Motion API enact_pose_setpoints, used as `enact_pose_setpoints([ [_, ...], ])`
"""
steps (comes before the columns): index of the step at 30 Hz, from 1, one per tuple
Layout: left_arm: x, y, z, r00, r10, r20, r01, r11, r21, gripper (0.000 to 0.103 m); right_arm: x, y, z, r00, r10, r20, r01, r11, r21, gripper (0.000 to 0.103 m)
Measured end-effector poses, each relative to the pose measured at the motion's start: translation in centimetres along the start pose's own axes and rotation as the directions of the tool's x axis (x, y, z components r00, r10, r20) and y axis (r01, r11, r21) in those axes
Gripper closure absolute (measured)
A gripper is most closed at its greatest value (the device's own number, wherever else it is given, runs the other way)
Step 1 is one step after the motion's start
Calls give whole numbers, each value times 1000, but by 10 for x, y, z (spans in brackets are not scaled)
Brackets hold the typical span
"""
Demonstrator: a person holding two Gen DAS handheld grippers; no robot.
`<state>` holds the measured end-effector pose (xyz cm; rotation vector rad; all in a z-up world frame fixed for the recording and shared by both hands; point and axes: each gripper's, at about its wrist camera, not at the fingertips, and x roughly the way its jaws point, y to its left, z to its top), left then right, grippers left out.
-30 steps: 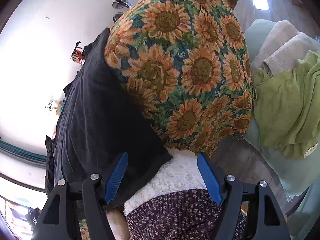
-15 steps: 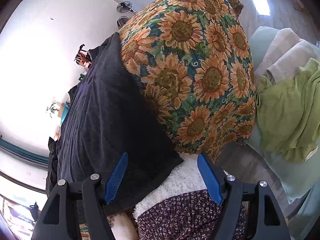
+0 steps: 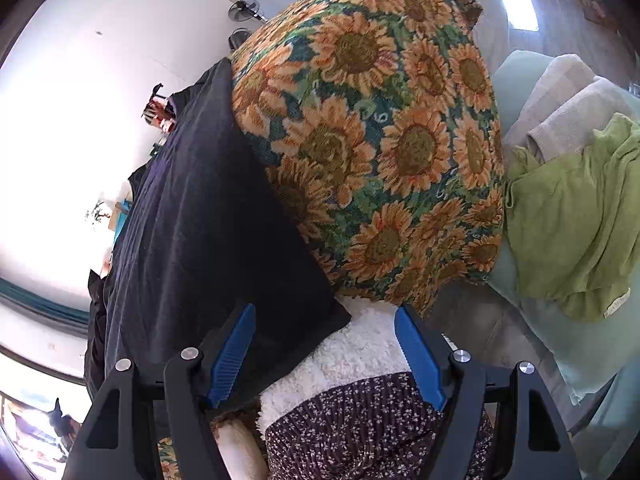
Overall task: Fold clothes
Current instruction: 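Grasp the T-shirt edge with the left gripper while the right gripper grasps it too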
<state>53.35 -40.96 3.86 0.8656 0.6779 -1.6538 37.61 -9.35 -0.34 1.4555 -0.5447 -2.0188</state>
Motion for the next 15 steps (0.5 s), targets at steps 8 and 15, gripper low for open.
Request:
enact_pose_setpoints([
  [8,10,7,-2,997,-44,-58,41,998,-55,94,18,-14,-6,993,114,-16,-114,992,-50,40],
  [15,19,-8,-3,996,23,-92,-26,999,-37,94,55,-29,6,971,225,-79,-229,972,-48,42],
])
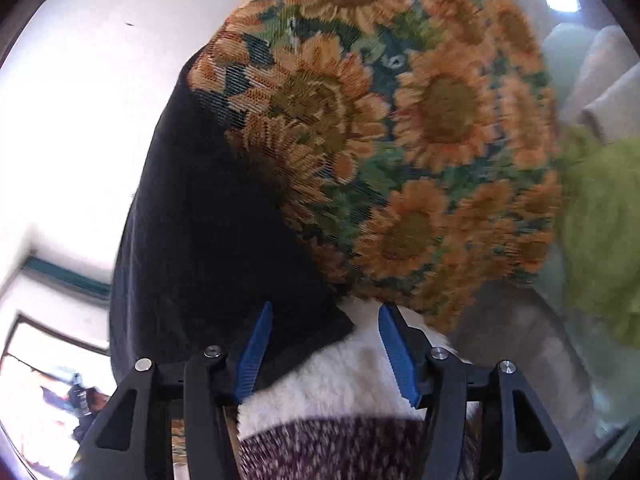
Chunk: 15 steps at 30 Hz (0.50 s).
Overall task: Fold clothes
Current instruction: 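Grasp the T-shirt edge with the left gripper while the right gripper grasps it too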
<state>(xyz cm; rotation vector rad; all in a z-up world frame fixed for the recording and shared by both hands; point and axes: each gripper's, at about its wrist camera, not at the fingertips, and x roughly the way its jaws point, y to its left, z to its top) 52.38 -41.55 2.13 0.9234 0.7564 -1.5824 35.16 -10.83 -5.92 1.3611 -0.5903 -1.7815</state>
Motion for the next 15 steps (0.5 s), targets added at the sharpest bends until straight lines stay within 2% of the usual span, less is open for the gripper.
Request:
enact_pose_setpoints([
  [2,2,-6,1,1000,25,-9,-25,1000,10,94,9,-6,4,998,54,-12,-54,999,-5,35],
  [4,3,-9,1,999,40,-17,-40,999,10,94,16,-11,6,993,116,-27,-116,993,-10,33],
  [12,9,-18,4,997,65,-41,-66,998,-2,94,42,-41,12,946,315,-80,-308,947,94,32],
  [13,9,-20,4,997,72,-40,-72,997,0,94,44,-42,12,943,323,-81,-315,944,100,38],
  [14,9,-22,4,996,78,-39,-78,997,2,94,46,-42,12,942,324,-84,-316,943,102,59],
  [15,11,-25,5,996,83,-37,-83,997,3,94,46,-42,13,943,320,-89,-311,945,99,69],
])
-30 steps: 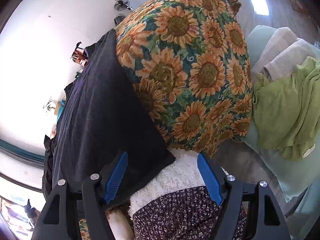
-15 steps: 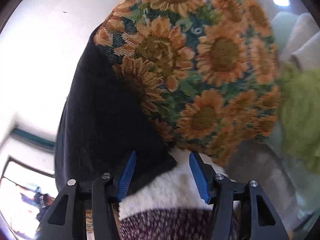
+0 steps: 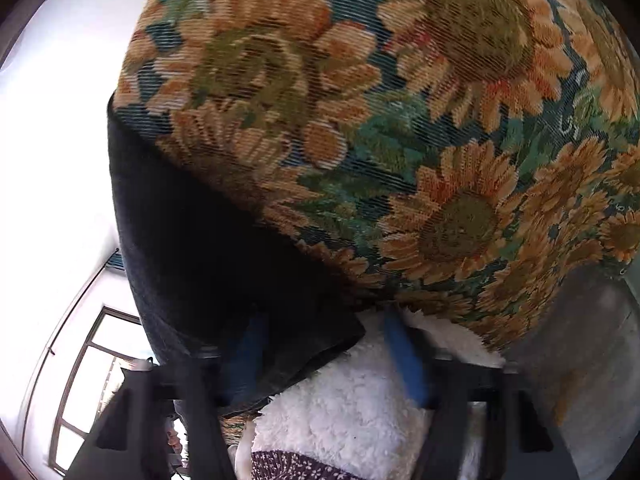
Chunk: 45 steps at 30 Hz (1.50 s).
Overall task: Fold clothes
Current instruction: 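Grasp the T-shirt edge with the left gripper while the right gripper grasps it too, then lift the T-shirt edge with both grippers toward the printed side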
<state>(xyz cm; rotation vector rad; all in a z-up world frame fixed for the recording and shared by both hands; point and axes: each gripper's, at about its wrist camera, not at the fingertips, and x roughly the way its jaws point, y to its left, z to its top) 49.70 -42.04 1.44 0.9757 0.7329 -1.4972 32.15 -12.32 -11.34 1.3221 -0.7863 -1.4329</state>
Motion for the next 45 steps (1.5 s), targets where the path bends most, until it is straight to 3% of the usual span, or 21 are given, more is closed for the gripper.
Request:
enact_pose_setpoints([
  [2,0,-4,1,1000,3,6,-3,1000,-9,94,-5,4,0,999,-40,13,40,999,-11,83],
  [5,-4,-3,-1,1000,-2,16,2,999,-39,94,-28,23,-2,997,-59,59,61,998,-34,96],
  [12,-1,11,-6,996,-87,-17,84,987,-138,96,-107,67,-40,983,-54,178,71,993,-90,97],
  [17,-5,14,-7,993,-116,-5,114,985,-127,100,-126,69,-57,977,-87,195,104,991,-80,98],
  [19,-12,23,-8,987,-161,13,162,975,-155,100,-129,76,-56,978,-80,195,99,991,-89,98],
  [22,-27,39,-2,952,-295,81,306,922,-236,101,-145,100,-48,974,-39,221,72,987,-144,98],
  [24,-36,38,11,936,-336,108,353,905,-238,101,-153,121,-34,969,17,245,35,978,-206,98],
  [27,-50,29,35,932,-332,143,354,919,-173,101,-143,149,-4,962,86,258,-4,954,-300,98],
  [30,-55,26,66,926,-344,154,362,925,-114,101,-123,177,33,965,86,247,14,925,-380,98],
  [34,-49,-3,82,943,-326,60,330,940,-81,100,-81,197,91,975,36,220,62,903,-425,98],
  [37,-24,-3,81,950,-307,-48,300,946,-125,100,-46,199,129,980,5,197,76,912,-402,98],
  [41,4,10,62,961,-232,-152,215,969,-122,100,-18,196,144,987,8,161,56,918,-392,98],
  [45,21,23,48,954,-213,-212,187,973,-137,100,-17,196,144,991,17,136,38,920,-390,98],
])
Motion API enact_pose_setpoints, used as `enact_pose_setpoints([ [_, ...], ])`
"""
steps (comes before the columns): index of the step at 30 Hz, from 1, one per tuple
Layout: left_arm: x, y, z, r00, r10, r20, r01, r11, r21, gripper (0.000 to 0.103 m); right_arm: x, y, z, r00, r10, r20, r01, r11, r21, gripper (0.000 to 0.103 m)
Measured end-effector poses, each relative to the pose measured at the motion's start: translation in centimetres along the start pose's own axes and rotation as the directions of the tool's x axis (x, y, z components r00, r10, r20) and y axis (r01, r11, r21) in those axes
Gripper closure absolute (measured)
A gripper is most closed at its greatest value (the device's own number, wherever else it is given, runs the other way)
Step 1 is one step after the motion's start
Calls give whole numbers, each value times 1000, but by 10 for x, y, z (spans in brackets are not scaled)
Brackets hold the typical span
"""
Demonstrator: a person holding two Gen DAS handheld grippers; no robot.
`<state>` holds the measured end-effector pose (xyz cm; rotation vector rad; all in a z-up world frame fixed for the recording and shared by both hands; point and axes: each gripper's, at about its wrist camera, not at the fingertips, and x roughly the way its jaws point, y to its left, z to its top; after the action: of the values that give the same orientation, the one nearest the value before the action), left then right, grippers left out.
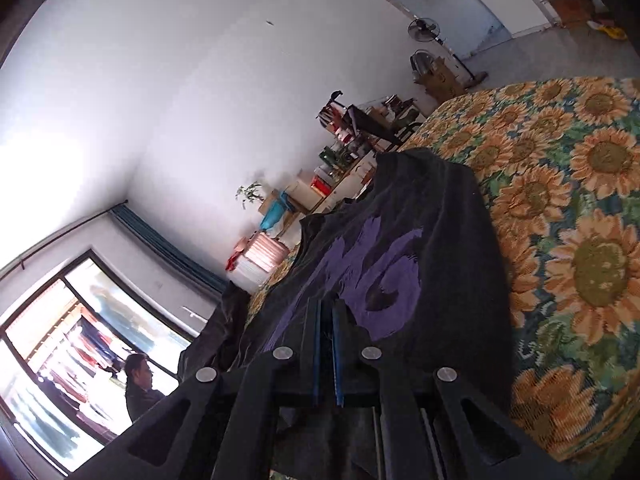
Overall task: Fold clothes
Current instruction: 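Lift the T-shirt edge with both grippers toward the printed side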
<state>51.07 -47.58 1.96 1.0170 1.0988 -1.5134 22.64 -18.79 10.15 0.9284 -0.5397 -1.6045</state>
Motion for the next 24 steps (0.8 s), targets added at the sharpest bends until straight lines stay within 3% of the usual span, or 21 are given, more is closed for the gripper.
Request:
enact_pose_setpoints([
  [7,1,-2,11,995,-95,-21,94,995,-29,99,4,-13,-4,1000,-14,-17,14,999,45,98],
  [9,2,-1,12,994,-109,-23,108,993,-37,92,1,-16,-6,1000,-21,-18,22,999,49,98],
  [12,2,4,14,992,-127,-17,126,991,-53,53,-2,-19,-9,999,-28,-21,29,998,58,98],
  [13,1,7,14,990,-141,-13,140,988,-61,34,-3,-20,-9,999,-30,-21,31,998,61,98],
  [14,0,9,14,988,-155,-9,154,986,-69,25,-4,-21,-10,999,-31,-20,32,997,64,98],
  [16,-2,17,13,982,-190,-12,188,977,-99,25,-5,-22,-12,999,-32,-17,33,997,70,98],
  [22,3,28,9,976,-209,-54,197,965,-172,29,-6,-21,-16,999,-46,-14,46,996,75,98],
  [24,8,28,9,971,-229,-63,214,959,-188,37,-7,-18,-16,999,-52,-12,53,996,68,97],
])
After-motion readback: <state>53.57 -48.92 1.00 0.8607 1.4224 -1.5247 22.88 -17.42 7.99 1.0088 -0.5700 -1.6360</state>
